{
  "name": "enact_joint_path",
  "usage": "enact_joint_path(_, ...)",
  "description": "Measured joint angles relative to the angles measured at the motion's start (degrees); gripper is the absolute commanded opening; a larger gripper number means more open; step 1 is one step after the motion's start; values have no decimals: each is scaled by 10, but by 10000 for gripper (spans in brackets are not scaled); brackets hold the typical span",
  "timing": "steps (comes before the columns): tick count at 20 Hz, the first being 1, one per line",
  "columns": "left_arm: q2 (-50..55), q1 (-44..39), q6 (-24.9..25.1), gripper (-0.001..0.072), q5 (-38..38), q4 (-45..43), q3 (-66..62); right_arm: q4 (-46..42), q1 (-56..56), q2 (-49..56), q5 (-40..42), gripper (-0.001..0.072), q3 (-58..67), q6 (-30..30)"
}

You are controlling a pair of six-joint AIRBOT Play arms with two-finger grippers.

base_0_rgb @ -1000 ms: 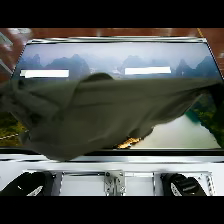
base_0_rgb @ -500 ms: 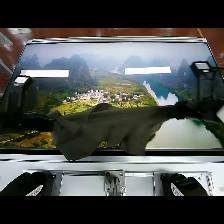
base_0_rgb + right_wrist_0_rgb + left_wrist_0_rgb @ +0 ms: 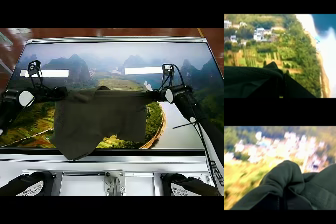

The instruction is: Fold the shirts.

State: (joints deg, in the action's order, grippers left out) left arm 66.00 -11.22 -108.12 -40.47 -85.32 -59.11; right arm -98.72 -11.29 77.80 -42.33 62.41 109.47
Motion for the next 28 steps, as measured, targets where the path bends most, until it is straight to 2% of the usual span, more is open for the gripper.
enact_joint_path(3,63,2,-2,39,110,50,1,10,15,42,83,63,-1,56)
enact_joint_path(8,139,-35,3,44,229,85,2,24,24,82,200,71,-1,89)
enact_joint_path(9,150,-43,4,100,238,88,2,29,24,87,210,84,-1,92)
enact_joint_path(10,159,-50,6,264,240,90,2,32,25,90,217,232,-1,94)
enact_joint_path(11,163,-54,7,537,236,92,2,36,25,92,224,577,-1,96)
enact_joint_path(12,166,-55,7,701,223,94,0,42,25,92,226,682,-1,97)
enact_joint_path(15,163,-30,29,702,101,96,-30,50,35,70,227,682,-1,91)
enact_joint_path(17,156,13,59,701,-46,88,-68,40,57,38,199,680,-1,67)
enact_joint_path(19,139,68,90,702,-195,78,-95,29,91,6,141,659,-1,25)
enact_joint_path(21,105,120,120,701,-309,80,-95,25,135,-17,57,644,-1,-32)
enact_joint_path(24,31,181,148,704,-397,109,-23,76,210,-31,-63,645,-9,-149)
enact_joint_path(28,-35,222,171,704,-429,174,143,226,298,-25,-174,645,-36,-296)
